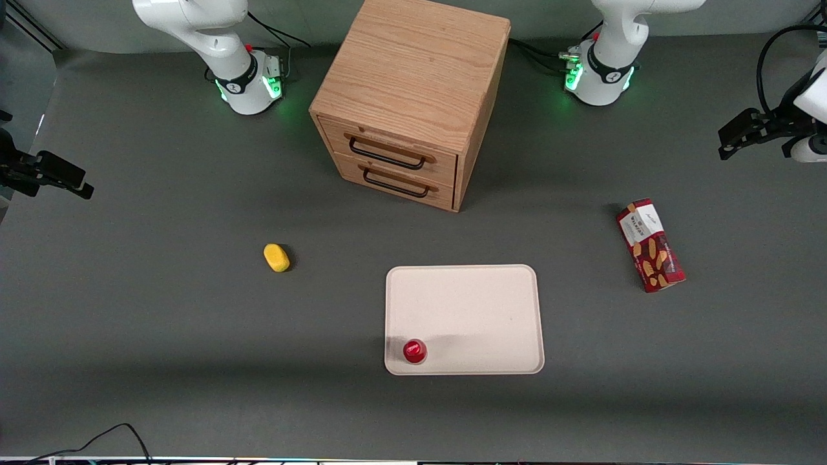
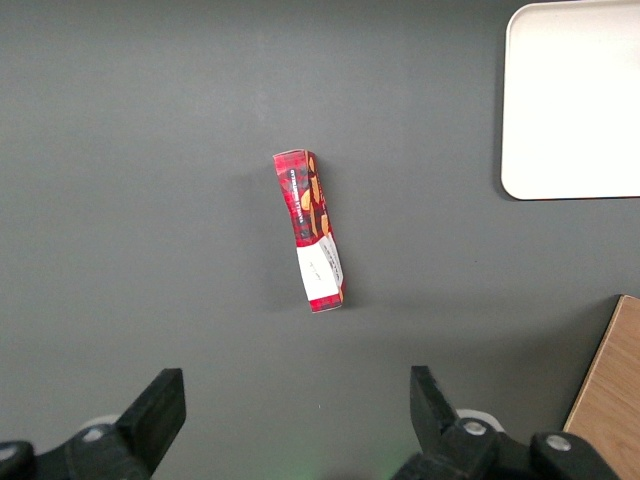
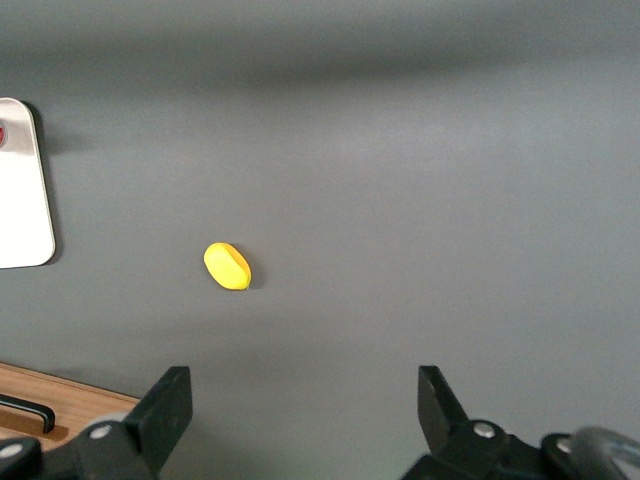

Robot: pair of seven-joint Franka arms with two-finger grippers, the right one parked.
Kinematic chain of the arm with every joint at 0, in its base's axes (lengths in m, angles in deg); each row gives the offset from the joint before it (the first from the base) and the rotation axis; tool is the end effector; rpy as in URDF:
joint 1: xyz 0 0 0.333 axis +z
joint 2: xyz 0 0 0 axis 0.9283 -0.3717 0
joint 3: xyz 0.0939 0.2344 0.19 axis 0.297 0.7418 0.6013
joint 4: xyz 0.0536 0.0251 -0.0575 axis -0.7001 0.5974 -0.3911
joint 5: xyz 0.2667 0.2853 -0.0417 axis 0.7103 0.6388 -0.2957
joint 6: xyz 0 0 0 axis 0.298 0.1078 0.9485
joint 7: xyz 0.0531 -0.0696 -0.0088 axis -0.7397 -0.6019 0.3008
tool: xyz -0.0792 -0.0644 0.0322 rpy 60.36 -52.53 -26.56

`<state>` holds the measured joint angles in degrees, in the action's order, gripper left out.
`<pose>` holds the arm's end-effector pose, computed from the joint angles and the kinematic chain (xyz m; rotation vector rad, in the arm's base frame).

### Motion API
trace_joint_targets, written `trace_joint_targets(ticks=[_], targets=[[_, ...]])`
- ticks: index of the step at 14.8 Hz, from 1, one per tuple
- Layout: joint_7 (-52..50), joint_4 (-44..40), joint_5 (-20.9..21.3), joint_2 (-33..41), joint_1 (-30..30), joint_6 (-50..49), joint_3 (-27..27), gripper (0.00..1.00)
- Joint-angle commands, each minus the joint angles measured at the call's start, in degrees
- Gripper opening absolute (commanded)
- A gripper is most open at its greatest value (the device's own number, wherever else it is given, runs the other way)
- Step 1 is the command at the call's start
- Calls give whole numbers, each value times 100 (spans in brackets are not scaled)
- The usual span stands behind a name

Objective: Place red cookie box on tray
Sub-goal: 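Move the left gripper down over the red shortbread box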

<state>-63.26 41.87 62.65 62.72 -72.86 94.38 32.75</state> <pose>0.5026 -0.0018 0.6221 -3.0878 0.0124 0.0005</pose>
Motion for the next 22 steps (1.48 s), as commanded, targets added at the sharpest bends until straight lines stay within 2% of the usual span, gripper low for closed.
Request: trace_joint_targets(ticks=[1, 5, 8, 11, 13, 15, 17, 19, 20, 22], targets=[[128, -227, -58, -186, 37, -227, -37, 100], [206, -298, -85, -318, 29, -289, -37, 100], [286, 78, -146, -467, 28, -238, -28, 100], [286, 1097, -277, -477, 46, 981, 208, 100], [295, 1599, -611, -538, 55, 1668, 244, 100], [312, 2029, -708, -748, 64, 2449, 314, 100], [408, 2294, -1050, -1072, 81, 3074, 359, 100], [592, 2479, -1192, -1442, 90, 3750, 385, 100], [829, 2628, -1270, -1609, 90, 4198, 463, 100], [1425, 2743, -1691, -1987, 90, 4833, 552, 100]])
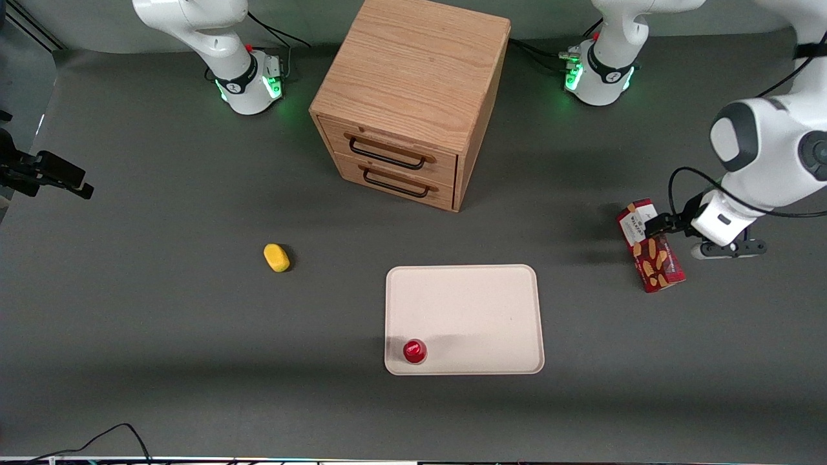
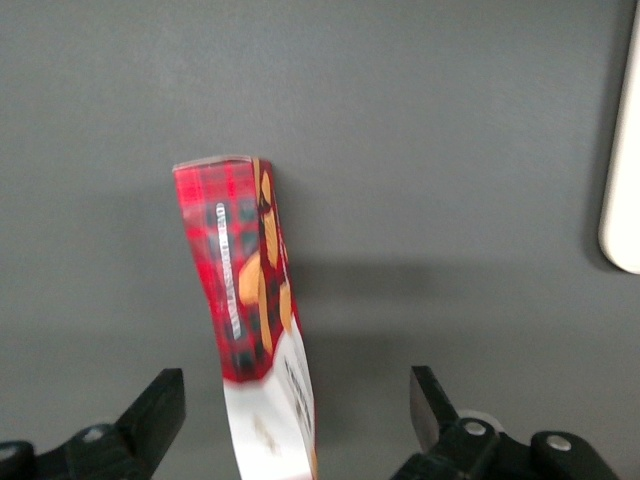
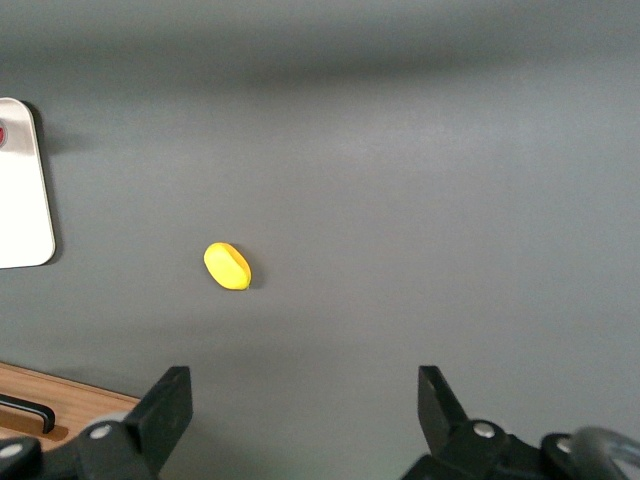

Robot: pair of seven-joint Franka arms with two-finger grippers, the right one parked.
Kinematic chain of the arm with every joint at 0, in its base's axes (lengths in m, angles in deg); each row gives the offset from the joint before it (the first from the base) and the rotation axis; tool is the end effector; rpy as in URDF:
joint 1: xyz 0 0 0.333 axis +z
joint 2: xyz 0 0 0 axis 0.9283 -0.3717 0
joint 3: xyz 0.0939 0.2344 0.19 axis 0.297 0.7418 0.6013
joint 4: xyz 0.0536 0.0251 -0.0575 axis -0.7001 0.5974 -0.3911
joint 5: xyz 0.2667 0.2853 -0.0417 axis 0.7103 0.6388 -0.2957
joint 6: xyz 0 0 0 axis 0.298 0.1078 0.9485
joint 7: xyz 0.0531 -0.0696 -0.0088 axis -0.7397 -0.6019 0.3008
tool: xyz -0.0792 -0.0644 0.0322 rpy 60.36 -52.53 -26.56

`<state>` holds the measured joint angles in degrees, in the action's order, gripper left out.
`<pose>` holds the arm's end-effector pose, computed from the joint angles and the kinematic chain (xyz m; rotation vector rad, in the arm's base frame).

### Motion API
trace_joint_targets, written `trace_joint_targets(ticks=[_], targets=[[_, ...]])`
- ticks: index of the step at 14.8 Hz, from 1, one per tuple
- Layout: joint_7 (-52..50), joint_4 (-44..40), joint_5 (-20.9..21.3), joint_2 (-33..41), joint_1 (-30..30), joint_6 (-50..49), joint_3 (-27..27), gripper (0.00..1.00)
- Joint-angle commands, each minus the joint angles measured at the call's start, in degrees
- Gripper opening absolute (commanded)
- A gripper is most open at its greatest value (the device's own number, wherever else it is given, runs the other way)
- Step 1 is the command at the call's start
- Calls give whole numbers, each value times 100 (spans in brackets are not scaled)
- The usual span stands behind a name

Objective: Place red cookie box on tray
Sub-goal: 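Close the left gripper on the end of the red shortbread box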

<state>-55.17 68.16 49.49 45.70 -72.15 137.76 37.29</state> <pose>0.5389 0.0352 0.3162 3.0414 0.0933 0.0183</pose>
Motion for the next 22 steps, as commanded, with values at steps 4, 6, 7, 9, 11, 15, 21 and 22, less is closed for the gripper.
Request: trace_joint_targets(ticks=[4, 6, 7, 9, 11, 15, 21, 22], targets=[[1568, 97, -1439, -961, 28, 1111, 133, 100], [1657, 97, -1598, -1103, 19, 1305, 125, 86], [1657, 88, -1607, -1112, 28, 1306, 125, 67], [1666, 88, -1607, -1104, 19, 1297, 125, 22], [1657, 88, -1607, -1103, 19, 1271, 125, 0], [1622, 71, -1607, -946, -24, 1157, 125, 0], [-139, -1331, -205, 99, -130, -2009, 64, 0], [-536, -1849, 34, 170, -226, -2747, -6, 0]])
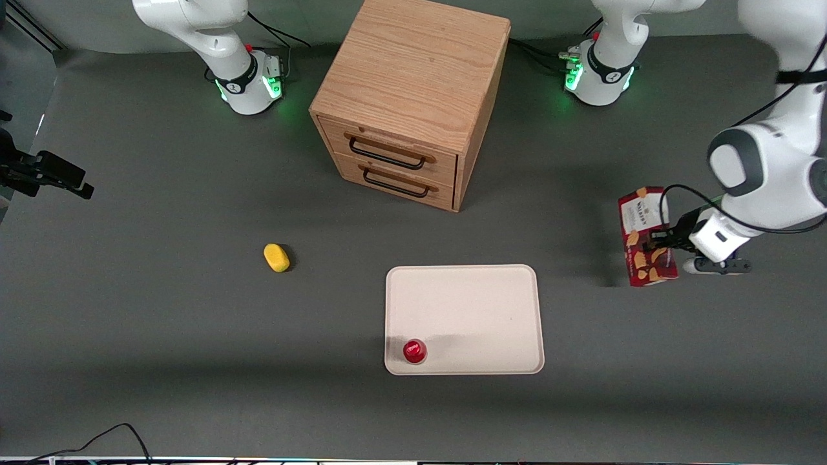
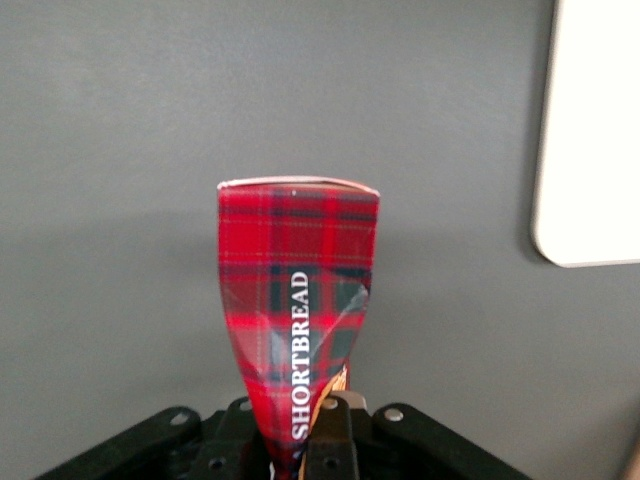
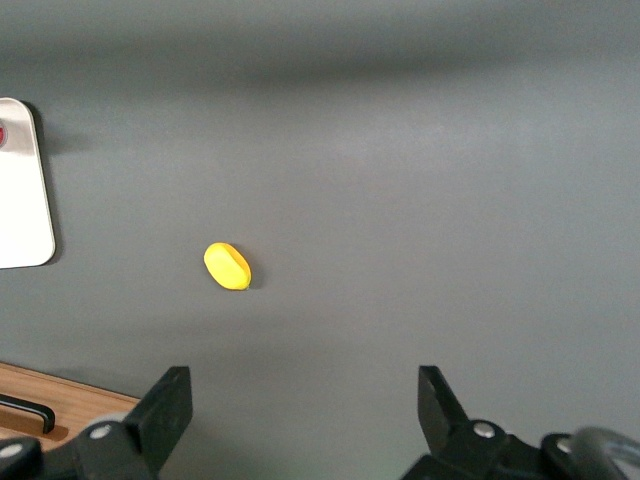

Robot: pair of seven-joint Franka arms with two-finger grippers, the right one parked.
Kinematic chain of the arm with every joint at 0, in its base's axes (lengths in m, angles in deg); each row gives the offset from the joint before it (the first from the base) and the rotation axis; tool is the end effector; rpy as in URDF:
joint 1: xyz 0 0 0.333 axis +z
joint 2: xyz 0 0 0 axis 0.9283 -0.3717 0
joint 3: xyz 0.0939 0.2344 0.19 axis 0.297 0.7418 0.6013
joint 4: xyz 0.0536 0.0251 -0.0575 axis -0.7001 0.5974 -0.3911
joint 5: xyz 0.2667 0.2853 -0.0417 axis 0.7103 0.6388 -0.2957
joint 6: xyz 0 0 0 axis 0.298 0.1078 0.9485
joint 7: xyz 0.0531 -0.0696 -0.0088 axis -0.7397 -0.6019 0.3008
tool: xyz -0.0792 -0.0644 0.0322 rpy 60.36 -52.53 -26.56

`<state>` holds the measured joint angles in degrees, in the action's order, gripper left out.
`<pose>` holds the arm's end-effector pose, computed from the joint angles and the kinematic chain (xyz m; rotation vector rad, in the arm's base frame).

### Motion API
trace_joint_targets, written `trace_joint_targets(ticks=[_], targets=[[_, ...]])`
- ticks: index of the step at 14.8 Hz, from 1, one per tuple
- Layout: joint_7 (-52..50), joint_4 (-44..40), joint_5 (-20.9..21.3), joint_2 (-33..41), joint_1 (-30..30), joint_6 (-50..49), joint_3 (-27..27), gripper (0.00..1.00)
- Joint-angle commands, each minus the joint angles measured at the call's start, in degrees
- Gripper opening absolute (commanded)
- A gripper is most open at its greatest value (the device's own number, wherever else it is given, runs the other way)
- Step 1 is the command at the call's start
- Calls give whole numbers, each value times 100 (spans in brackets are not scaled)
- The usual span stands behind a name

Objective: Place red cookie box on tray
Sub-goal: 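Lift the box and carry it over the white tray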

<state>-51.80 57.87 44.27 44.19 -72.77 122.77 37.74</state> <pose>0.5650 0.0240 0.3580 2.9350 0.0349 -0.1172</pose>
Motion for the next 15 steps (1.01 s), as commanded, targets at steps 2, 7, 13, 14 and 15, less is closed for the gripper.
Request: trace_joint_targets(ticks=[2, 7, 13, 14, 15], targets=[[-1314, -1997, 724, 278, -200, -2638, -262, 0], [-2376, -3206, 1190, -81, -288, -3119, -1061, 0], [-4514, -4384, 1507, -1873, -700, -2068, -1950, 0], [-4559, -4385, 1663, -2084, -832, -1655, -1950, 0], [-4681, -4385, 1856, -2269, -955, -1260, -1950, 0]])
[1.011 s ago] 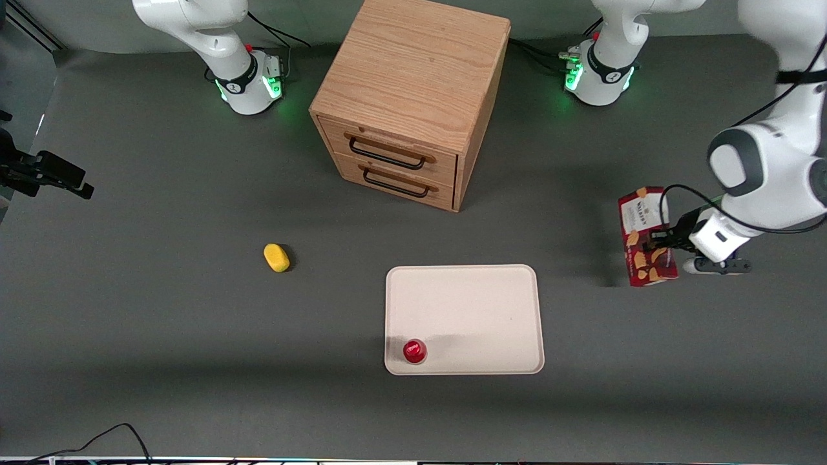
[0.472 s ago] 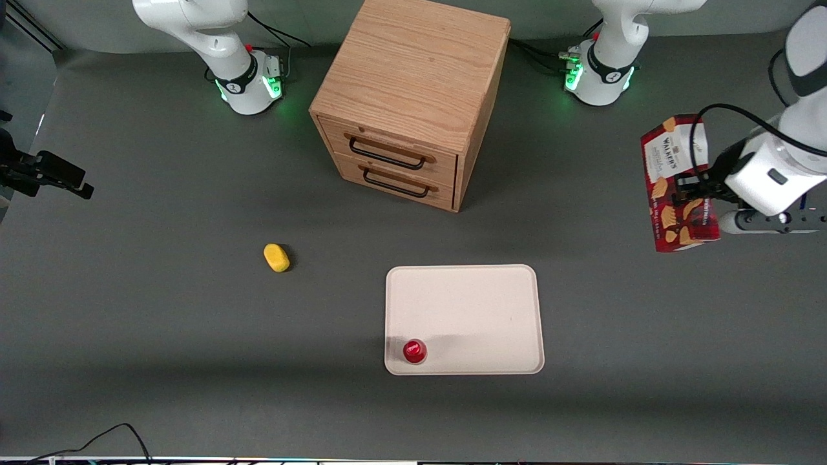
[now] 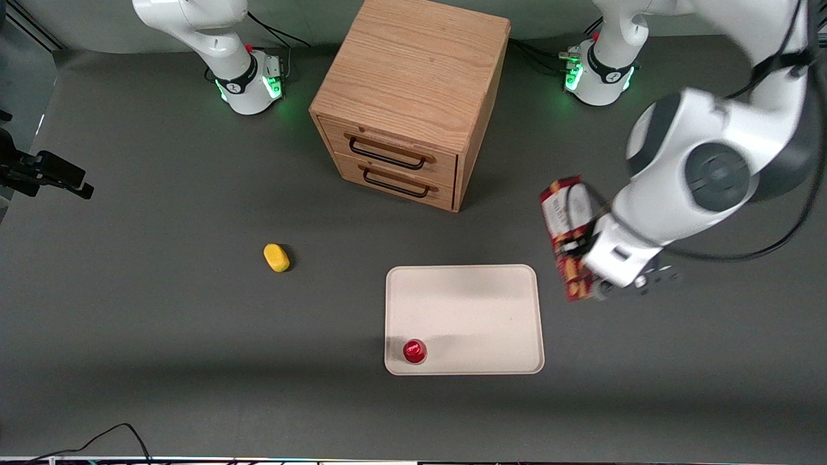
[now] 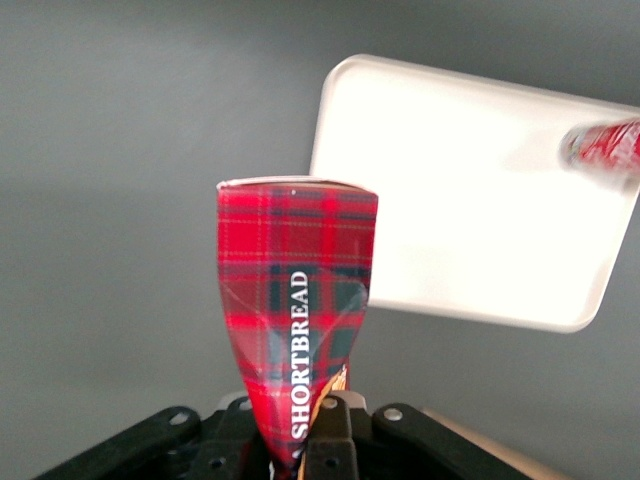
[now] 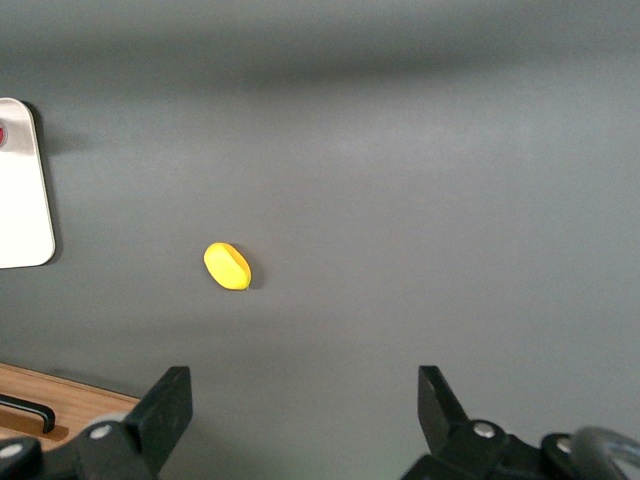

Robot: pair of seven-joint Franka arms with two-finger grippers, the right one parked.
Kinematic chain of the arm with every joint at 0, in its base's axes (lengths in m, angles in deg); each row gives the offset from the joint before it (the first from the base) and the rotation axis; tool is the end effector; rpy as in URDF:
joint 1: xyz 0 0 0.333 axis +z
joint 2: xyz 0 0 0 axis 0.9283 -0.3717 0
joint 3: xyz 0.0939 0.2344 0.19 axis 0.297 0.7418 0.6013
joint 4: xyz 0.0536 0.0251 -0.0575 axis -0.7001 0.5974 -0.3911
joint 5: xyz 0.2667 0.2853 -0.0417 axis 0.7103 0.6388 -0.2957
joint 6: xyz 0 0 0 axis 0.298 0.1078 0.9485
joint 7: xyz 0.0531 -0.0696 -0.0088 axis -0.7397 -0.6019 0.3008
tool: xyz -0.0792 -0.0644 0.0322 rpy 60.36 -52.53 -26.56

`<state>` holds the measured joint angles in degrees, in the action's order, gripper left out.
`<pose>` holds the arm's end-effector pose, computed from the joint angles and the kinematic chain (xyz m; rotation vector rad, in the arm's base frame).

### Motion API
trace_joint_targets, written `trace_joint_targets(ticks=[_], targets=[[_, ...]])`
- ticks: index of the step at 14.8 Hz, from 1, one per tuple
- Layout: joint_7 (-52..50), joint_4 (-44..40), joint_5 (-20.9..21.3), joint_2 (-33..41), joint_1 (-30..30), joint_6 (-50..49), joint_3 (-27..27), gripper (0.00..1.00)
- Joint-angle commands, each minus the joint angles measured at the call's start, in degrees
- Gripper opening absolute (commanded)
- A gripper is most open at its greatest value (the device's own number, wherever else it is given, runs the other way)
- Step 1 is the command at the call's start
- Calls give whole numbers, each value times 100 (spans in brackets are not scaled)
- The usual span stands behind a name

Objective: Place red cookie box on tray
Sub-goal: 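Lift the box and carry it over the white tray, then lower the box onto the tray and open the left gripper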

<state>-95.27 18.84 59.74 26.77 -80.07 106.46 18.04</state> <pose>0.6456 -0.2482 0.4589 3.0656 0.2878 -0.0633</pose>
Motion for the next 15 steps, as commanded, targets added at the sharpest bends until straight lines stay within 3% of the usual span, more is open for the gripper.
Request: trace_joint_targets(ticks=[1, 4, 12, 15], targets=[[-614, -481, 477, -738, -304, 680, 11, 0], [-1161, -429, 873, -1213, -331, 1576, 11, 0], [-1179, 1046, 962, -1584, -261, 3993, 178, 0], [-1179, 1250, 971, -1645, -261, 4234, 248, 0]])
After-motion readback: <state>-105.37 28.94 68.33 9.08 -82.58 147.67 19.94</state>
